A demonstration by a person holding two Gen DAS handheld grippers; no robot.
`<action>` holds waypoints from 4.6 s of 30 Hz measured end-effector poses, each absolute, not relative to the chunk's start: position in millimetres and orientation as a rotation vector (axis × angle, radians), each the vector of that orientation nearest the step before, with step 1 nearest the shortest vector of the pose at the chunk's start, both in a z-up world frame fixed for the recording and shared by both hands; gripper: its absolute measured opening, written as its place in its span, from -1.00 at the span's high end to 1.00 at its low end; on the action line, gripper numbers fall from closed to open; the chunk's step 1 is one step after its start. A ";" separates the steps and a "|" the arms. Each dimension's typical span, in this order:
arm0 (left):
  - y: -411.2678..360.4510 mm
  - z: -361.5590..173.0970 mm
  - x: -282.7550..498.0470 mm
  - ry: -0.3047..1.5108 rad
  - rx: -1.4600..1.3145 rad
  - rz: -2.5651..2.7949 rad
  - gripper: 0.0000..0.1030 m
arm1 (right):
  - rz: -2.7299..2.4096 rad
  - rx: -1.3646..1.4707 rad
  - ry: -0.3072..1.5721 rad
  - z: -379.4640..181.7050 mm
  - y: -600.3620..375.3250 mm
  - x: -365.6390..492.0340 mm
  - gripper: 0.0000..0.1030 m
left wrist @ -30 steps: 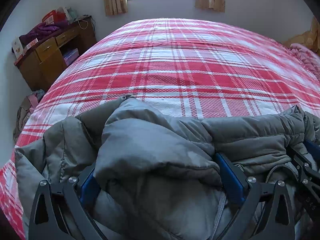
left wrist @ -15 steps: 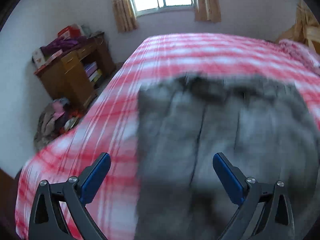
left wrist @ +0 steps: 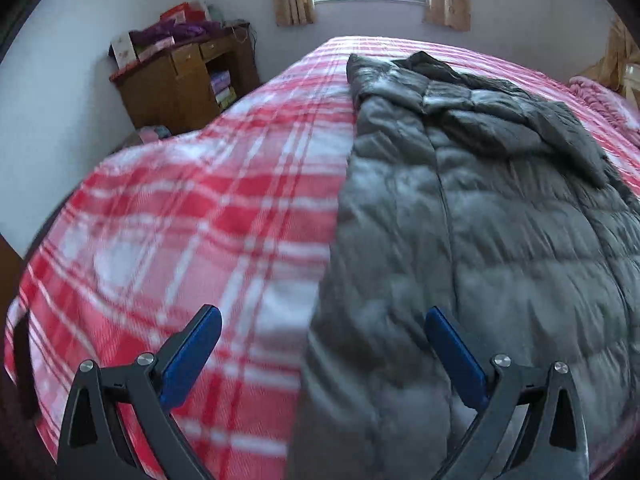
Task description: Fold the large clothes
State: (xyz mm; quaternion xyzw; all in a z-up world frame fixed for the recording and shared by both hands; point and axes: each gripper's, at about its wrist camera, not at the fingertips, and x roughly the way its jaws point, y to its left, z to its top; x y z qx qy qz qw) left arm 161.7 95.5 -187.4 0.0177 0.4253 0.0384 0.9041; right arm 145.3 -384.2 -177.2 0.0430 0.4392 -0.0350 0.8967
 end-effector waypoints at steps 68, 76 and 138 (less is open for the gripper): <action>138.3 -83.2 406.1 0.713 -0.356 -0.079 -0.91 | -0.140 0.174 0.653 -120.9 -379.5 423.8 -0.40; 101.0 -48.8 377.3 0.551 -0.089 0.258 -0.91 | -0.250 0.081 0.570 -93.0 -363.0 410.9 -0.45; 38.5 -122.0 447.0 0.731 0.014 0.197 -0.98 | -0.248 0.073 0.755 -121.9 -259.1 439.1 -0.79</action>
